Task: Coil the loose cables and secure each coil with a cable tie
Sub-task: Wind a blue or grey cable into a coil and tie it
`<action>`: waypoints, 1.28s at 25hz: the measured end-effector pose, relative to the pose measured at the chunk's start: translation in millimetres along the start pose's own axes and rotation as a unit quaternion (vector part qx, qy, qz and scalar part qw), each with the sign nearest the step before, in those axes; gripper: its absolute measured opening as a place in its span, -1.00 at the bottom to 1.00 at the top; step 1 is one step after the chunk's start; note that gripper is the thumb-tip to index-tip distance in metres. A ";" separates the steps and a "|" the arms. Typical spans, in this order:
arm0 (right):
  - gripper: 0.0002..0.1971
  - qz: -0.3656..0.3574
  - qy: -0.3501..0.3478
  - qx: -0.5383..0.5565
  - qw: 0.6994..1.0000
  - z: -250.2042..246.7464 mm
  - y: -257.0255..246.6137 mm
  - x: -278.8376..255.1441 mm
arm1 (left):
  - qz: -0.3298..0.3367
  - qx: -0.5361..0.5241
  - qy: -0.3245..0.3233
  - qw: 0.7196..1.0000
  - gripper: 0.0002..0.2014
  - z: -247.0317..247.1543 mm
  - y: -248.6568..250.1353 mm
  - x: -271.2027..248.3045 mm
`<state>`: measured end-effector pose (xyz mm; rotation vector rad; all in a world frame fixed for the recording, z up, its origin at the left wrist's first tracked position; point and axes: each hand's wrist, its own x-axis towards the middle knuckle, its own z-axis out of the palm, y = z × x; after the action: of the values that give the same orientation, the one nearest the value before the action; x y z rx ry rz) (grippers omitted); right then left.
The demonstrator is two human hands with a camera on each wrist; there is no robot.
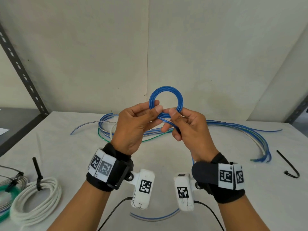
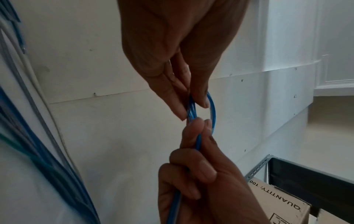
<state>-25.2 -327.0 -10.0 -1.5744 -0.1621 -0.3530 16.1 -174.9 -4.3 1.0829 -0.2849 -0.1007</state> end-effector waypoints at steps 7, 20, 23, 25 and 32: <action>-0.72 0.063 -0.025 0.003 0.998 -6.7 -2.0 2.7 | -0.010 0.020 -0.009 1.000 -0.70 -4.9 -0.6 2.4; -0.80 -0.068 -0.056 -0.361 0.929 -34.4 15.1 8.0 | 0.079 0.127 0.014 0.989 -0.73 -38.8 18.8 14.8; -0.79 0.042 -0.049 -0.201 0.977 -32.1 10.3 8.1 | 0.072 0.185 -0.024 0.980 -0.75 -46.1 23.6 13.5; -0.78 0.067 -0.025 -0.154 0.986 -29.1 4.3 6.5 | 0.062 0.226 -0.068 0.970 -0.74 -45.5 25.0 9.9; -0.82 -0.017 -0.082 -0.148 0.985 -26.3 2.1 2.0 | 0.042 0.319 -0.124 0.939 -0.79 -44.1 30.8 6.4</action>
<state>-25.8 -353.4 -11.3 -1.8985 -0.2746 -0.2822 32.7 -124.2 4.7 1.7057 -0.6188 -0.0685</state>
